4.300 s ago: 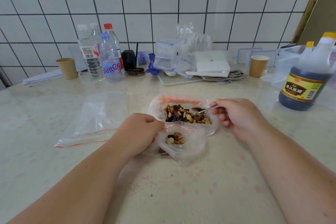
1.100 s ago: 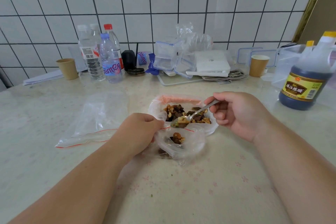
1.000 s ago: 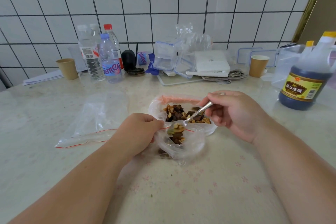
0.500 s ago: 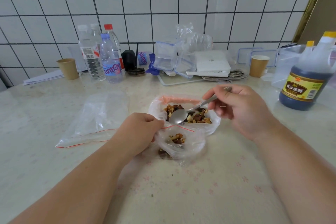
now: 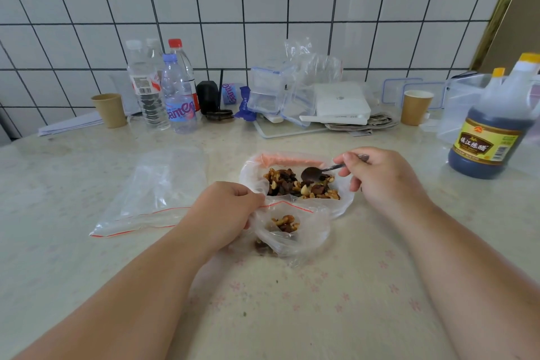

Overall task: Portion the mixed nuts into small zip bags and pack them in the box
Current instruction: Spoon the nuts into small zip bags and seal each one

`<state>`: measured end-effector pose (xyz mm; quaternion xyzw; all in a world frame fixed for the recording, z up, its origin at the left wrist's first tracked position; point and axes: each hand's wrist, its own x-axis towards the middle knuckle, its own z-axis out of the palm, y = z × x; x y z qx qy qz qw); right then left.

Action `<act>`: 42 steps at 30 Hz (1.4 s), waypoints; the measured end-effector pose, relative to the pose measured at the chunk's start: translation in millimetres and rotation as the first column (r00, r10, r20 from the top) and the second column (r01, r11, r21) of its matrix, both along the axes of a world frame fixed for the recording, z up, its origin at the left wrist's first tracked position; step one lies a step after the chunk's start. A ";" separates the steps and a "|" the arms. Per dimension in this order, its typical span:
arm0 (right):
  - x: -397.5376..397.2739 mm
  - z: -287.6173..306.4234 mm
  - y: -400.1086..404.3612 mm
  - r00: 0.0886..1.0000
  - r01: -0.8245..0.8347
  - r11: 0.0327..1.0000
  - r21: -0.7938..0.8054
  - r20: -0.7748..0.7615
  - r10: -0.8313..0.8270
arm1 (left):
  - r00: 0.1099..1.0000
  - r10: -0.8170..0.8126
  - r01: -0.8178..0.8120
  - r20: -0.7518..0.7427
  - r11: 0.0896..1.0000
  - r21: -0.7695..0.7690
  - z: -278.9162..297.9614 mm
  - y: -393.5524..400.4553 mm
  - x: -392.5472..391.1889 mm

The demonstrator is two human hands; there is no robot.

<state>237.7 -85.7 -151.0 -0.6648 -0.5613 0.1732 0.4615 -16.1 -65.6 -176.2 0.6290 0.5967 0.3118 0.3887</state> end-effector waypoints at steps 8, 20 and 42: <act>2.9 -7.6 9.6 0.904 -0.045 0.997 -0.069 -0.428 0.011 | 1.000 -0.002 0.002 -0.007 1.000 -0.002 -0.4 -0.1 0.5; 4.3 -8.4 16.9 0.675 -0.034 0.985 -0.168 -0.730 -0.101 | 1.000 -0.007 0.007 0.003 1.000 -0.019 2.1 -0.9 0.3; -13.1 11.3 -3.8 0.609 -0.371 0.928 0.044 -0.742 0.279 | 1.000 0.002 0.000 0.028 0.999 -0.049 4.2 -2.9 1.0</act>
